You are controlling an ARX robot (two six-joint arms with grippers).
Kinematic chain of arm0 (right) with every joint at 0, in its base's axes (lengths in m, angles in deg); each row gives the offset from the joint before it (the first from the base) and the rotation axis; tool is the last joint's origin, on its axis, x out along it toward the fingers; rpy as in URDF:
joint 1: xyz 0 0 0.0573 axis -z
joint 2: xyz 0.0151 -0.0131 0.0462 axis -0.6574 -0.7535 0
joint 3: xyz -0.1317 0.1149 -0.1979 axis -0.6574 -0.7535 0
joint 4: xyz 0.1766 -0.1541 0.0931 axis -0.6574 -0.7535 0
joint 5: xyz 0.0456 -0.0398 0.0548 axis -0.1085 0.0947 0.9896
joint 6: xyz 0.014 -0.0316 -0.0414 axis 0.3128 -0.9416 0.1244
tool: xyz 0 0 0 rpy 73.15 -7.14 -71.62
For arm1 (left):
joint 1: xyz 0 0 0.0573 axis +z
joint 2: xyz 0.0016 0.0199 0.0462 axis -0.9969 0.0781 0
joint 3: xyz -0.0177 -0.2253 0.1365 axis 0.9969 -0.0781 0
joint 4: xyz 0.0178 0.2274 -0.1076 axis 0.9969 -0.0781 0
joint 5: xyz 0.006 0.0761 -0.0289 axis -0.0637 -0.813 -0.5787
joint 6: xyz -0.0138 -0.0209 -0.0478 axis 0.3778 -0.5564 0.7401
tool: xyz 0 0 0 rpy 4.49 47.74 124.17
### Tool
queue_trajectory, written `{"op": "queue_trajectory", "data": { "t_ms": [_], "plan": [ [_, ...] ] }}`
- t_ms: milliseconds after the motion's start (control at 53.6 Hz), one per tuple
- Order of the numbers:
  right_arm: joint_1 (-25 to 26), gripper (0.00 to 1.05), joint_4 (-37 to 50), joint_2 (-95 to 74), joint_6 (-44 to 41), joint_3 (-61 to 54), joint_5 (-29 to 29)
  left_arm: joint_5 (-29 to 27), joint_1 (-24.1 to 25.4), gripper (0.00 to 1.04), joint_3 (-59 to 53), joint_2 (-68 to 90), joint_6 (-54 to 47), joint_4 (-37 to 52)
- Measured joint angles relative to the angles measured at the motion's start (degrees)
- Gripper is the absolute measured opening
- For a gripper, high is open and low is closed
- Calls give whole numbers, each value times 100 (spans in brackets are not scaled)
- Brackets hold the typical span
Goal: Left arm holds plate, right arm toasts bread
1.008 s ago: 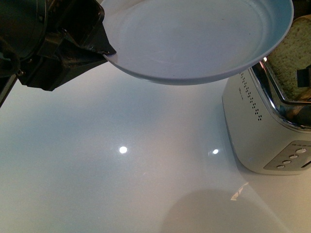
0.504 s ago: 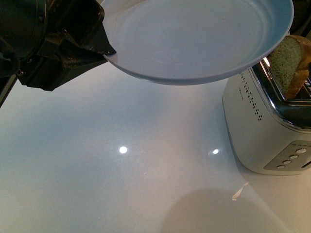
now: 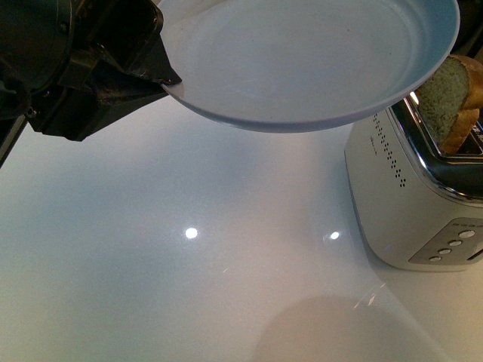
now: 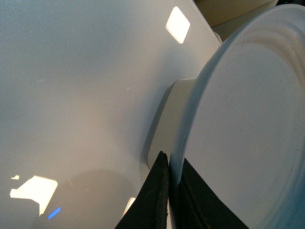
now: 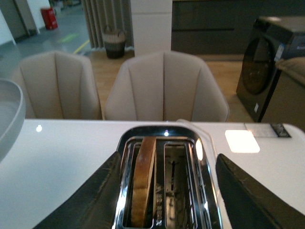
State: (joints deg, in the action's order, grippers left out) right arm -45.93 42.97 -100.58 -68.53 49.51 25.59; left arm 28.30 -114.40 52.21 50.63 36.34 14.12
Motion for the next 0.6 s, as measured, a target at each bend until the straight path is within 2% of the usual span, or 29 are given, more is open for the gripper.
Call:
{"op": "queue_trajectory", "data": {
  "t_ms": [56,93,187,261,411,485,597],
  "plan": [
    [103,40,-68,127,-2,-87,111,0,0,3,0,0,0,2],
    [273,33,-151,251,-9,-179,393,-4,0,3,0,0,0,2],
    [431,21,-289,483,-7,-310,424,-4,0,3,0,0,0,0],
    [459,3,-496,839,-9,-426,455,-7,0,3,0,-2,0,2],
    [463,2,-850,1349,-24,-577,455,-7,0,3,0,-2,0,2],
    [463,2,-662,1394,-24,-732,455,-4,0,3,0,-2,0,0],
    [463,2,-868,1624,-24,-782,472,-2,0,3,0,-4,0,2]
  ]
}}
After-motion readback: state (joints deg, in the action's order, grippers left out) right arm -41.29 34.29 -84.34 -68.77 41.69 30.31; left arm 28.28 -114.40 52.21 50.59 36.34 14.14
